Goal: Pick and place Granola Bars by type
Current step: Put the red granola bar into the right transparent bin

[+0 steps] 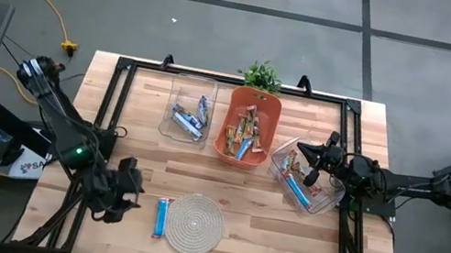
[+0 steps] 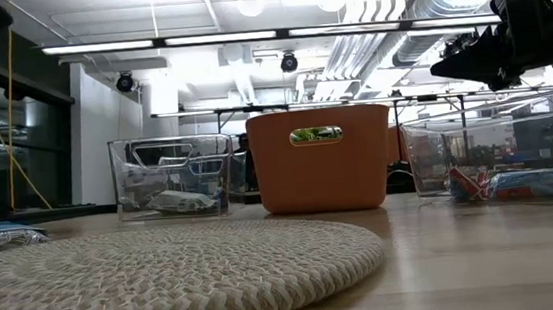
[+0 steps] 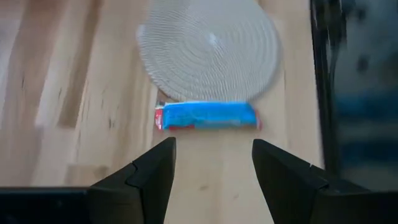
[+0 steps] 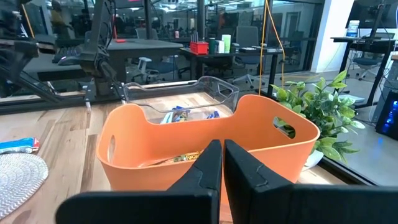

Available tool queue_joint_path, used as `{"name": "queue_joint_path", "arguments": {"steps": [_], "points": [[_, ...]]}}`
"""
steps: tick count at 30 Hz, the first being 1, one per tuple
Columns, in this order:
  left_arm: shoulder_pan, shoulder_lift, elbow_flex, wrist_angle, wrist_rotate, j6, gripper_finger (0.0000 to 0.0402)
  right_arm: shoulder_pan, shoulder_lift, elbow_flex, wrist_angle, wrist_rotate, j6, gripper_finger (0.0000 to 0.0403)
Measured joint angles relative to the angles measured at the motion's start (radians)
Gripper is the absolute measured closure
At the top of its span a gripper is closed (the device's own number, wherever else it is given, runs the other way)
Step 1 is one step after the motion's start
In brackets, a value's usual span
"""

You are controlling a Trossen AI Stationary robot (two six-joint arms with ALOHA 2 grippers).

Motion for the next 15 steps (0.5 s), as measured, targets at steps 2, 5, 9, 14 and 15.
{"name": "queue_joint_path", "arguments": {"steps": [2, 5, 9, 14, 15], "points": [[0.0, 0.022, 0.0, 0.004, 0.037, 0.164, 0.0192, 0.0, 0.0, 0.0, -0.001, 0.0, 0.0, 0.0402], [0.0, 0.055, 0.0, 0.025, 0.069, 0.411, 0.0192, 0.0, 0.0, 0.0, 0.0, 0.0, 0.0, 0.0402], [0.0, 0.104, 0.0, 0.095, 0.062, 0.727, 0.0192, 0.0, 0.0, 0.0, -0.001, 0.0, 0.0, 0.0402], [0.001, 0.18, 0.0, 0.118, 0.008, 1.074, 0.0192, 0.0, 0.0, 0.0, -0.001, 0.0, 0.0, 0.0402], [0.001, 0.196, 0.0, 0.118, 0.009, 1.111, 0.0192, 0.0, 0.0, 0.0, -0.001, 0.0, 0.0, 0.0402]]}}
